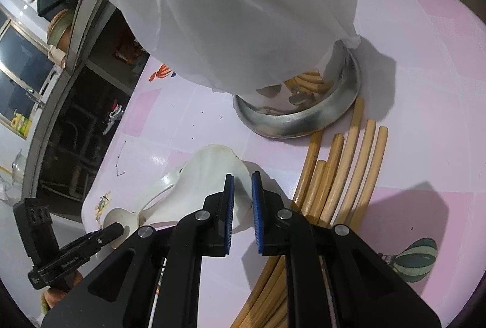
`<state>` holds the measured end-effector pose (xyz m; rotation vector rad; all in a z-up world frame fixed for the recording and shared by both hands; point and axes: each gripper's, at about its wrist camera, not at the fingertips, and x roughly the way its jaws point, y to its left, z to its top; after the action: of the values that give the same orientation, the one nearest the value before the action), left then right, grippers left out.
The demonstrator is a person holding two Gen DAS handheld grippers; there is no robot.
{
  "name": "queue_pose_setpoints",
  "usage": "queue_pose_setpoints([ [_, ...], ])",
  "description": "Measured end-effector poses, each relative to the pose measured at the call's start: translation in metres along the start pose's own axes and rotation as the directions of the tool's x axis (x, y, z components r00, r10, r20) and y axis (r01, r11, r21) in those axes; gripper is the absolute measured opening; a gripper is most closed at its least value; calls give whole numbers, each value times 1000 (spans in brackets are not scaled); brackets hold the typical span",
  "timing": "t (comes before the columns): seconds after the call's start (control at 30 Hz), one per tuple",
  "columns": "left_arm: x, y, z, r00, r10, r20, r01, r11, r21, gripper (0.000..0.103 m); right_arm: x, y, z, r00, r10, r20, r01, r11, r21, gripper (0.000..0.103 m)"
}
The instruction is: Organize utensils
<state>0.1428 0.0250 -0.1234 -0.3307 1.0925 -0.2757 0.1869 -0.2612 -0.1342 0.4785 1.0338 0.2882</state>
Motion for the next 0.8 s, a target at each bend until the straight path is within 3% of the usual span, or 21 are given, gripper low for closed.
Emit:
queue_pose_setpoints([
  [0.37, 1, 0, -1, 1000, 8, 2, -8, 1000, -1, 11, 8, 6, -2, 996, 80, -25, -79, 997, 24, 18],
  [0.47, 1, 0, -2, 1000, 12, 4, -12, 1000, 6, 11, 9, 8, -3, 994, 109, -30, -108, 994, 35, 28],
  [0.57, 1, 0, -2, 1000, 15, 4, -15, 1000, 8, 9, 11, 10, -3, 995, 93, -30, -93, 995, 28, 34],
  [0.8, 1, 2, -1, 1000, 12, 4, -12, 1000, 2, 8, 18, 19, -3, 998, 56, -42, -57, 998, -14, 34],
])
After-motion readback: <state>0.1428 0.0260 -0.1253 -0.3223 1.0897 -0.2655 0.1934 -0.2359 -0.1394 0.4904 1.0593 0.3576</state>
